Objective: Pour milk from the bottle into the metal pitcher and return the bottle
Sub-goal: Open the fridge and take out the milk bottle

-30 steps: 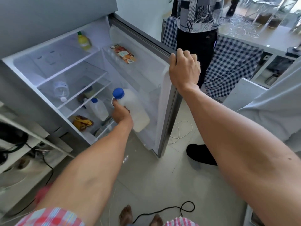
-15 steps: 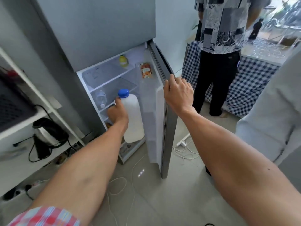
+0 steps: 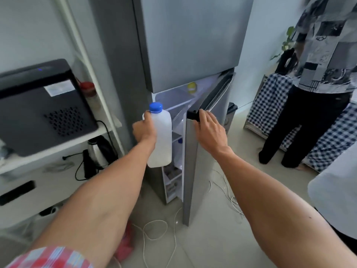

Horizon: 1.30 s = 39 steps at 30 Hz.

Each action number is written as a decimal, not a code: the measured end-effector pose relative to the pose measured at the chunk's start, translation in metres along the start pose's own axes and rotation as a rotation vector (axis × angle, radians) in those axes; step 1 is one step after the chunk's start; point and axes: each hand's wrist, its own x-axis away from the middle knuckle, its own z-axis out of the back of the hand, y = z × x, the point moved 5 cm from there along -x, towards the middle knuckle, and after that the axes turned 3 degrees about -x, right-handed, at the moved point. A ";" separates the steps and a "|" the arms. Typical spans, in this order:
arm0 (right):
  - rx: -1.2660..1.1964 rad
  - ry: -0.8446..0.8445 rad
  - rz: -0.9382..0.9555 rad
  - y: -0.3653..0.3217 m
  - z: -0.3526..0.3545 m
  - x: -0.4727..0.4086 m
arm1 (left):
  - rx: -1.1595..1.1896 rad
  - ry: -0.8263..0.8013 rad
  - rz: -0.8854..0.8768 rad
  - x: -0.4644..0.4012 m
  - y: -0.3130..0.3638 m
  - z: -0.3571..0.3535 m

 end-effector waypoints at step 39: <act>-0.337 -0.298 -0.128 -0.058 -0.117 -0.057 | -0.015 0.126 -0.055 -0.040 0.036 0.021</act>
